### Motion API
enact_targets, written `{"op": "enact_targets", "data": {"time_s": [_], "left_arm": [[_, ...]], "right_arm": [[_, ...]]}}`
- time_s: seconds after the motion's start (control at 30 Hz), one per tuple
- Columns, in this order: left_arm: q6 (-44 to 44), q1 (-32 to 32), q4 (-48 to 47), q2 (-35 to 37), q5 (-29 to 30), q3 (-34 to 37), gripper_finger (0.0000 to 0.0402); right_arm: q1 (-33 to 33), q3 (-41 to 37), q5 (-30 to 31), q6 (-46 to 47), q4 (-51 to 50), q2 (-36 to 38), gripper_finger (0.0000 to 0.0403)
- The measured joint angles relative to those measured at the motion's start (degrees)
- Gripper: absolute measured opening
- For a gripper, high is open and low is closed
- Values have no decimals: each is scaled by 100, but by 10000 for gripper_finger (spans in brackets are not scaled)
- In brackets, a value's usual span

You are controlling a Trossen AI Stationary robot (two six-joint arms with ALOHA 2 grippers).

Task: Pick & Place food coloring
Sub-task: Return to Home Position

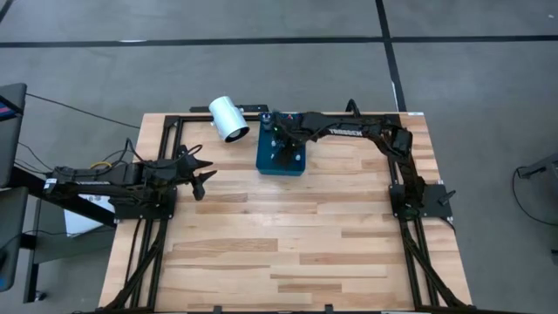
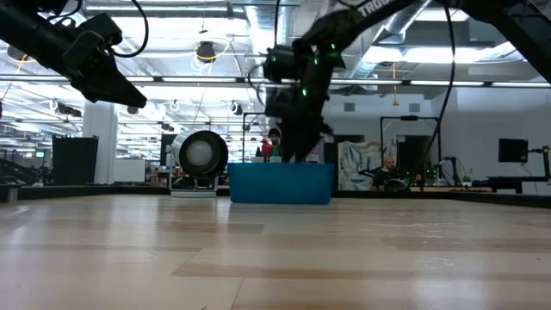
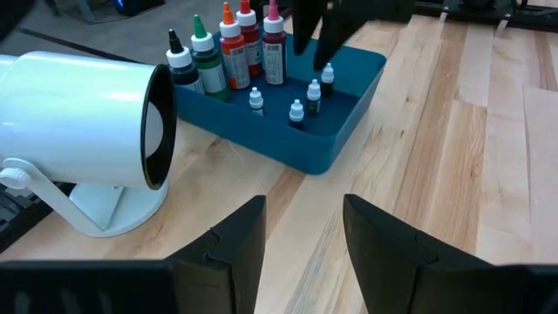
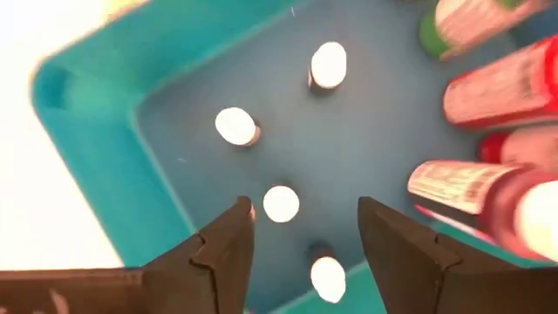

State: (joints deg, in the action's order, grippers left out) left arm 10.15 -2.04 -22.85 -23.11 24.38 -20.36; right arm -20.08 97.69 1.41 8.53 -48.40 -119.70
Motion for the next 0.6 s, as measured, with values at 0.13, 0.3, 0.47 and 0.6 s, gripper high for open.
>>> {"op": "enact_targets", "data": {"time_s": [0.13,0.3,0.47,0.6], "left_arm": [[12,2,0,2,0,0,147],[26,1,0,1,0,0,147],[52,2,-10,1,0,0,147],[286,1,-126,0,0,0,147]], "right_arm": [[7,660,2,-153,-751,2,194],[11,1300,158,-440,-1483,3,176],[17,1416,164,-720,-1615,2,130],[28,1416,164,-964,-1746,2,71]]}}
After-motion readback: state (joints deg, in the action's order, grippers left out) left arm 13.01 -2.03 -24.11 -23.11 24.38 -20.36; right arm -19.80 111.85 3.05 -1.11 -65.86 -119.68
